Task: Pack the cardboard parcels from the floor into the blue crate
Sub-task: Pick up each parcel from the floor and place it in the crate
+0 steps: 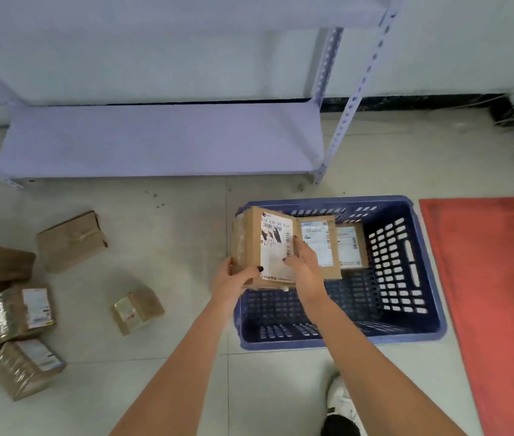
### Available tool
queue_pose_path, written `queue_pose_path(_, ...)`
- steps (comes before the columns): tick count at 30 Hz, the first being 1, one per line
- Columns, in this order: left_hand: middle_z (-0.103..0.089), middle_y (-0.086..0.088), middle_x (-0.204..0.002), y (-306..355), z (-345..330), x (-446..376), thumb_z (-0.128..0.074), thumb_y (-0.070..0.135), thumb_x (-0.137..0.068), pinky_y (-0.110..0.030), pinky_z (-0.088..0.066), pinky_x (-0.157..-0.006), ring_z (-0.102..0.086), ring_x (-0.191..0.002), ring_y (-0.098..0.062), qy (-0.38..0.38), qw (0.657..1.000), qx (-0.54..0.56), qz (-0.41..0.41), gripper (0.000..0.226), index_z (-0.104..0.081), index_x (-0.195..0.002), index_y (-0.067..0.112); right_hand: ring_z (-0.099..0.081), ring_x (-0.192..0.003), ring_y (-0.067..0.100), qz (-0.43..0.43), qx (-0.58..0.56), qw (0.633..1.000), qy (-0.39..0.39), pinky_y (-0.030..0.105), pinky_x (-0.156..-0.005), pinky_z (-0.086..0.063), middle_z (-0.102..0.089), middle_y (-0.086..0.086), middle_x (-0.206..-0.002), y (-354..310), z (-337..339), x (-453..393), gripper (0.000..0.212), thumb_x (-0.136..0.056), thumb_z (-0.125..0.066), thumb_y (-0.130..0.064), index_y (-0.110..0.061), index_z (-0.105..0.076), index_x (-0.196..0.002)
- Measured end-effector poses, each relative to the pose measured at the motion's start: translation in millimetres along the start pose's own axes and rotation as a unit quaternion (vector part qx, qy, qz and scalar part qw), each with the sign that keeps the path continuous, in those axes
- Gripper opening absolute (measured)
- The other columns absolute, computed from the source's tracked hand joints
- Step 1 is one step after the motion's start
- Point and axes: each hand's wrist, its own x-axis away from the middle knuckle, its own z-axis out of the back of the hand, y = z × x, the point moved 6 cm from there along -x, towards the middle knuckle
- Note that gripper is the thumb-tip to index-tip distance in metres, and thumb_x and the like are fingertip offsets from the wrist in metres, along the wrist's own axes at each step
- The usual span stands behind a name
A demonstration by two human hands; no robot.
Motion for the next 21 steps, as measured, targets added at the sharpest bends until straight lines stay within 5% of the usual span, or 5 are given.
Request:
queue_pose_path(6, -0.061, -0.006, -0.124, -10.3, -105.2, 5.9, -0.057, 0.010, -0.087, -0.042, -0.039, -0.107, -0.058, -0.115, -0.024, -0.098, 0.994, 0.044, 0.013, 0.062, -0.034, -0.140, 0.033, -0.061, -0.108, 0.021, -0.028, -0.039, 0.999, -0.016, 0.039, -0.092, -0.052, -0.063, 0.003, -0.122, 5.8, 107.7, -24.6, 0.040, -0.088, -0.059, -0.011, -0.021, -0.050, -0.125)
queue_pose_path(11, -0.059, 0.008, -0.128, -28.6, -181.7, -0.7, -0.050, 0.011, -0.092, -0.035, -0.035, -0.110, -0.053, -0.121, -0.013, -0.138, 0.990, -0.020, 0.005, 0.060, -0.028, -0.145, 0.030, -0.057, -0.101, 0.005, -0.019, 0.023, 0.999, -0.015, 0.013, -0.068, -0.050, -0.055, -0.014, -0.122, 11.6, 185.7, -39.8, 0.061, -0.088, -0.062, -0.021, -0.036, -0.033, -0.139)
queue_pose_path(18, -0.052, -0.006, -0.138, -44.6, -251.5, -18.7, -0.044, 0.000, -0.094, -0.034, -0.039, -0.109, -0.049, -0.126, -0.018, -0.061, 0.990, -0.104, -0.076, 0.044, -0.044, -0.137, 0.011, -0.047, -0.125, 0.024, -0.047, 0.105, 0.993, 0.041, 0.044, -0.103, -0.044, -0.046, 0.001, -0.142, 44.8, 254.7, -65.0, 0.068, -0.090, -0.057, -0.014, -0.029, -0.022, -0.146)
queue_pose_path(21, -0.055, -0.007, -0.134, -51.2, -265.8, -37.4, -0.043, -0.009, -0.090, 0.001, -0.039, -0.085, -0.052, -0.119, -0.012, -0.047, 0.974, -0.192, -0.106, 0.048, -0.045, -0.136, 0.009, -0.049, -0.125, 0.024, -0.066, 0.102, 0.990, 0.065, 0.044, -0.104, -0.044, -0.048, 0.003, -0.141, 66.0, 264.4, -81.1, 0.067, -0.090, -0.058, -0.014, -0.028, -0.025, -0.147)
